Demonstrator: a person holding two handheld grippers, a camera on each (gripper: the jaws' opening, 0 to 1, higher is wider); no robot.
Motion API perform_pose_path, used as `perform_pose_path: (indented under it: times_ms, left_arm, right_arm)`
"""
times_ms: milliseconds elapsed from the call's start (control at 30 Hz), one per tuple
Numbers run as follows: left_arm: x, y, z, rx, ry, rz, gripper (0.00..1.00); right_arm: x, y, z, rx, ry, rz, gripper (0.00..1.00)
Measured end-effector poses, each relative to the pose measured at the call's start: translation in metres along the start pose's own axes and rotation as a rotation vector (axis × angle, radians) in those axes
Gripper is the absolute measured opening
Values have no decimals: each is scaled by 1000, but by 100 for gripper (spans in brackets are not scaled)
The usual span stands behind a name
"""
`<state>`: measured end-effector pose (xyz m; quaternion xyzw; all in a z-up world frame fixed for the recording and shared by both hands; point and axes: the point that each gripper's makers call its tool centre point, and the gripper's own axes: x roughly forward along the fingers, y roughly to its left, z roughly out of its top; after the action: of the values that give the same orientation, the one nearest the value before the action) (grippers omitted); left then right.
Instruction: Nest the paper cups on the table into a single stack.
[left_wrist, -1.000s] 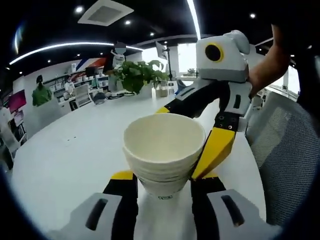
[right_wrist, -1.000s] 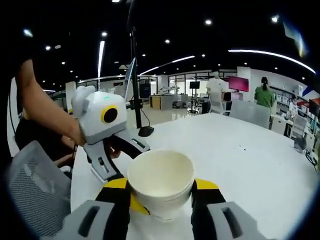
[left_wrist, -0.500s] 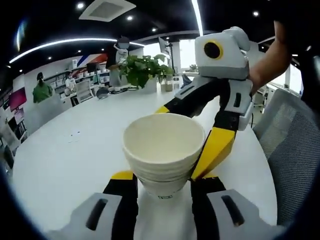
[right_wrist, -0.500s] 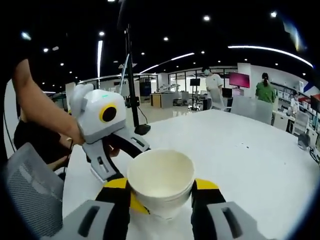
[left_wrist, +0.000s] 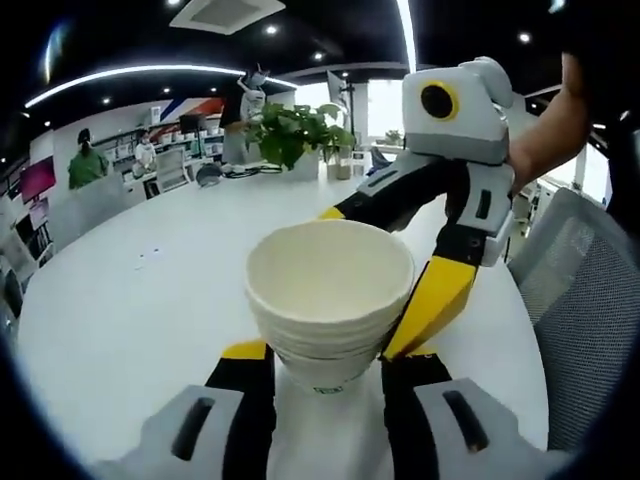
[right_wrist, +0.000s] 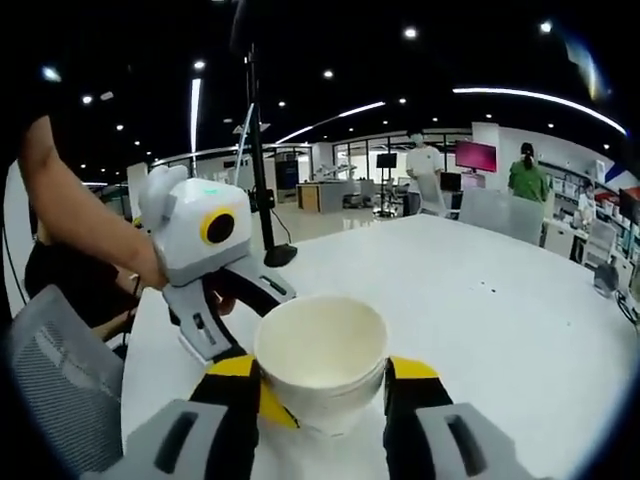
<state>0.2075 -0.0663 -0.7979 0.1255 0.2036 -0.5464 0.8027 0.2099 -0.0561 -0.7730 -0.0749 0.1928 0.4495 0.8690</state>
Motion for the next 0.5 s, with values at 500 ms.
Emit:
perform_pose_path:
  times_ms: [500]
  left_arm:
    - [-42,-6,14,-35,-83,79,53]
  right_arm:
    - [-42,2,-5,-11,-43,-56,68]
